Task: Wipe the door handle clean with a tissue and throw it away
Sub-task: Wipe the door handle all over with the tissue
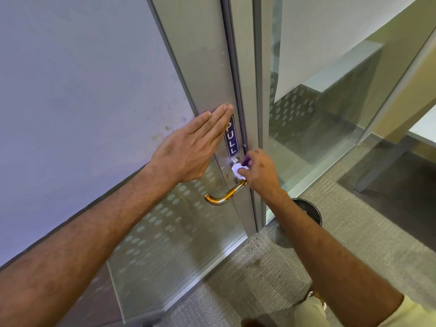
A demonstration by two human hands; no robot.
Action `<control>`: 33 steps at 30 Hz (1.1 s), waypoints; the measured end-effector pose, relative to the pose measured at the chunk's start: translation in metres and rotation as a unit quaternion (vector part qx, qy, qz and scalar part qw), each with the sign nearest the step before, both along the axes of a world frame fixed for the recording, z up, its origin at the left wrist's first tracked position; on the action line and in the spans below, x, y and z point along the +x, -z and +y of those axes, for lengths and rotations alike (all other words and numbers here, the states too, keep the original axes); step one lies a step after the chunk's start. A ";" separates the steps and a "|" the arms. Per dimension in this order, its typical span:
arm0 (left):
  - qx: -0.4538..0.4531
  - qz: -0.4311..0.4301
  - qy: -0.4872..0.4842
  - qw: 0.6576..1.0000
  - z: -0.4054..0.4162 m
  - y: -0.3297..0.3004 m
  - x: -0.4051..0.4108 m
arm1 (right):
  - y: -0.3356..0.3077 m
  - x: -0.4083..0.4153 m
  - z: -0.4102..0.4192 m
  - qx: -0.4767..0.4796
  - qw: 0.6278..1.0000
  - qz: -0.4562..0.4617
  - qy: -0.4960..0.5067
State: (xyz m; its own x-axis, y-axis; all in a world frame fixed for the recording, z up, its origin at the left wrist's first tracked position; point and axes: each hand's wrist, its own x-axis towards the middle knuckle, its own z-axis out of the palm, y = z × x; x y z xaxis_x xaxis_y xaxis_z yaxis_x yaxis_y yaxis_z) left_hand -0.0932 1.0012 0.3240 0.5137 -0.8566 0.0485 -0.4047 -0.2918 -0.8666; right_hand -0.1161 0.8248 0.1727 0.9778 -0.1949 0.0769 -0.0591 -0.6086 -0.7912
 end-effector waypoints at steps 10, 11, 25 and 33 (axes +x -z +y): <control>-0.003 -0.005 0.004 1.000 0.000 -0.001 0.001 | -0.001 0.003 -0.031 -0.082 0.972 -0.023 -0.221; -0.003 -0.004 0.005 1.000 0.000 0.000 0.001 | 0.000 0.002 -0.033 -0.092 0.965 -0.033 -0.244; 0.004 -0.007 0.004 1.000 0.001 -0.001 0.001 | 0.003 -0.005 -0.036 -0.146 0.933 0.009 -0.328; -0.006 -0.004 0.007 1.000 0.000 0.000 0.001 | 0.017 -0.028 -0.007 -0.133 0.966 -0.025 -0.219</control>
State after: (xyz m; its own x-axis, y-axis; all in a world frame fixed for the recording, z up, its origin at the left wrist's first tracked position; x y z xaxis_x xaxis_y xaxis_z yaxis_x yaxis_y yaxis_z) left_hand -0.0919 1.0016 0.3237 0.5011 -0.8631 0.0633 -0.4012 -0.2965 -0.8667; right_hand -0.1440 0.8176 0.1557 0.9559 0.2694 0.1167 0.2842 -0.7488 -0.5988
